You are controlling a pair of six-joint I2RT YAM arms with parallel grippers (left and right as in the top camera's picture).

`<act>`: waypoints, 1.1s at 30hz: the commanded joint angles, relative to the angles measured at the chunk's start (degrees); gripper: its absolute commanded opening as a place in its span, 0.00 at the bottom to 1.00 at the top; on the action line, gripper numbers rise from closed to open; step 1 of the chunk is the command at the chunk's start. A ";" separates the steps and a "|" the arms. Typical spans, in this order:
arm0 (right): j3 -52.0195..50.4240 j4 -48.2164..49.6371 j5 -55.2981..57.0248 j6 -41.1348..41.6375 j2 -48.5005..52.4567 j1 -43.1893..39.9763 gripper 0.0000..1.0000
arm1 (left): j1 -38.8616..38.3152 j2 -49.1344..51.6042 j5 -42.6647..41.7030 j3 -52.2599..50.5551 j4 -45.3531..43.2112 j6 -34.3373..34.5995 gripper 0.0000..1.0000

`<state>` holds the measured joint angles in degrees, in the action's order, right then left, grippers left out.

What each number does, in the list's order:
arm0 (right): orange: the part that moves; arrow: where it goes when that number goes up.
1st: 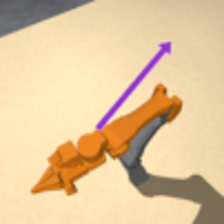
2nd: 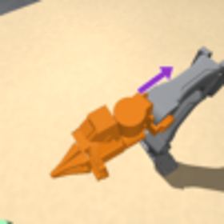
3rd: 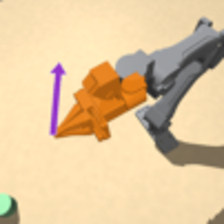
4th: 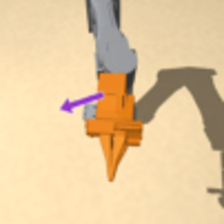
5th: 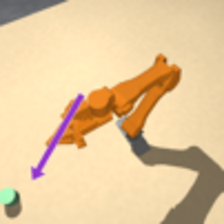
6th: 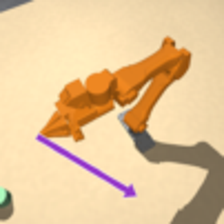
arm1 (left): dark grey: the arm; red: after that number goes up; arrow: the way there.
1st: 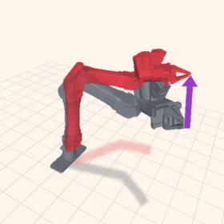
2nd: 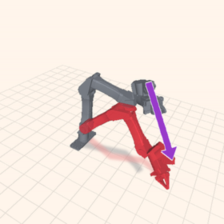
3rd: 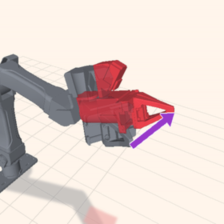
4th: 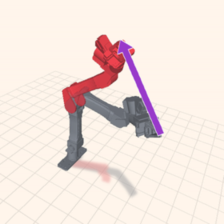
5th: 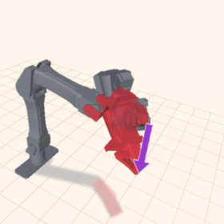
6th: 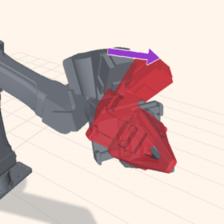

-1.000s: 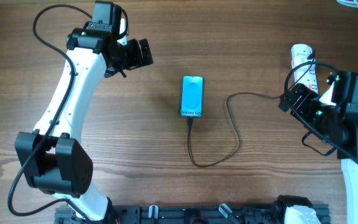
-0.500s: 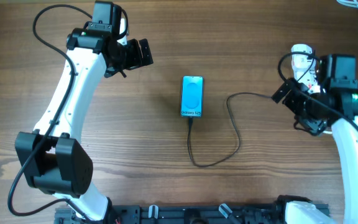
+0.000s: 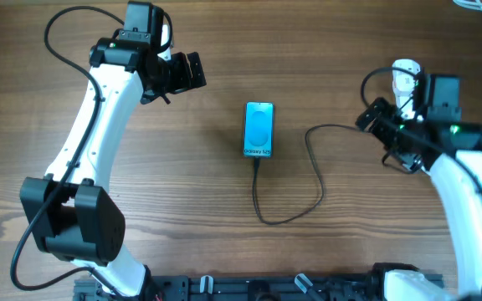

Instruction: Plug charger to phone and switch on socket

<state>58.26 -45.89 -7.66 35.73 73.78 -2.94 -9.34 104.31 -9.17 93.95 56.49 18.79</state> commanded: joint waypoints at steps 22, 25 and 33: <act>-48.33 46.47 -4.07 -35.45 -66.36 6.10 1.00 | 0.20 0.48 0.57 -0.20 -0.09 -0.11 1.00; -51.98 51.23 -3.96 -35.58 -67.98 6.36 1.00 | 0.20 0.48 0.57 -0.20 -0.09 -0.11 1.00; -57.96 54.21 -0.39 -35.36 -73.59 6.25 1.00 | 0.20 0.48 0.57 -0.20 -0.09 -0.11 1.00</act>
<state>2.28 7.86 -10.72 0.51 2.46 2.98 -9.34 104.31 -8.82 93.91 56.55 18.79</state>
